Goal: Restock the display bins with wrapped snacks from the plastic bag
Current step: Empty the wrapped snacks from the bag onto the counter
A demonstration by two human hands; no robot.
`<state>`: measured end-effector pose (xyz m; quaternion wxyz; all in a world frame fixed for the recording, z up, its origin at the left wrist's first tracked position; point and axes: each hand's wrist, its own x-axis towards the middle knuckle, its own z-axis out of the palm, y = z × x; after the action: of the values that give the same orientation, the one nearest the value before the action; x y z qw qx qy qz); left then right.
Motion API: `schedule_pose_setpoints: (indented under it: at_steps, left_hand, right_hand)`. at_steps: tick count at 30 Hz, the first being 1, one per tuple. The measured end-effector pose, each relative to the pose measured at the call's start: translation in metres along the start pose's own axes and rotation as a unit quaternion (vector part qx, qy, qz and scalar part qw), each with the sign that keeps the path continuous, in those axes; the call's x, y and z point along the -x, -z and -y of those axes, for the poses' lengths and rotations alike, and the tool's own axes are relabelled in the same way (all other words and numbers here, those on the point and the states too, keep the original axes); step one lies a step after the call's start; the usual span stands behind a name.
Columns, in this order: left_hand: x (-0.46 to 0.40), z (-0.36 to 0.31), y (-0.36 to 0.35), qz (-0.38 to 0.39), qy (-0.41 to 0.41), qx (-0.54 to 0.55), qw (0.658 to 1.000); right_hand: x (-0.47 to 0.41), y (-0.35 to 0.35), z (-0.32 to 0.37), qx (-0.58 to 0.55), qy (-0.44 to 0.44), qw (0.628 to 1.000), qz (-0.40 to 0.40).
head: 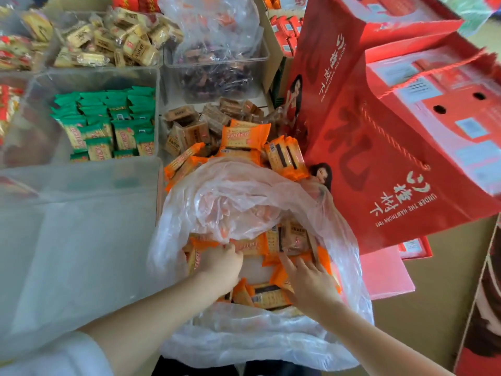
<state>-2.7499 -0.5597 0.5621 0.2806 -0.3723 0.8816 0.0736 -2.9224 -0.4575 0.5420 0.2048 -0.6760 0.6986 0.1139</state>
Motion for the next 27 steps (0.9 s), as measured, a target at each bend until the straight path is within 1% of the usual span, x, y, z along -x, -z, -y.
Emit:
schedule_pose_setpoints:
  at_steps: [3, 5, 7, 10, 14, 17, 20, 24, 26, 27]
  left_hand:
    - [0.008, -0.015, -0.015, 0.034, 0.089, -0.029, 0.995]
    - [0.014, -0.019, -0.024, 0.032, 0.131, -0.038, 0.990]
    - [0.019, -0.020, -0.030, 0.011, 0.157, -0.024, 0.987]
    - [0.024, -0.023, -0.031, -0.001, 0.176, 0.060, 0.982]
    - [0.028, -0.023, -0.039, -0.017, 0.223, 0.159, 0.961]
    - [0.032, -0.028, -0.042, -0.024, 0.230, 0.154, 0.961]
    - [0.035, -0.032, -0.043, -0.041, 0.232, 0.158, 0.959]
    - [0.035, -0.038, -0.045, -0.049, 0.228, 0.268, 0.935]
    - [0.035, -0.043, -0.044, -0.026, 0.220, 0.293, 0.930]
    - [0.035, -0.045, -0.043, -0.012, 0.219, 0.294, 0.930]
  right_hand:
    - [0.002, 0.010, -0.009, -0.059, 0.045, 0.997, 0.001]
    - [0.004, 0.016, -0.011, -0.068, 0.088, 0.993, 0.026]
    - [0.005, 0.019, -0.012, -0.052, 0.125, 0.989, 0.055]
    - [0.001, 0.015, -0.012, -0.037, 0.158, 0.984, 0.068]
    - [-0.011, -0.001, -0.001, 0.007, 0.174, 0.983, 0.050]
    - [-0.016, -0.014, 0.010, 0.045, 0.163, 0.985, 0.035]
    - [-0.021, -0.018, 0.009, 0.061, 0.168, 0.983, 0.032]
    - [-0.024, -0.016, 0.006, 0.098, 0.186, 0.977, 0.031]
    - [-0.024, -0.017, 0.008, 0.124, 0.194, 0.973, 0.006]
    - [-0.025, -0.015, 0.008, 0.120, 0.188, 0.975, -0.019]
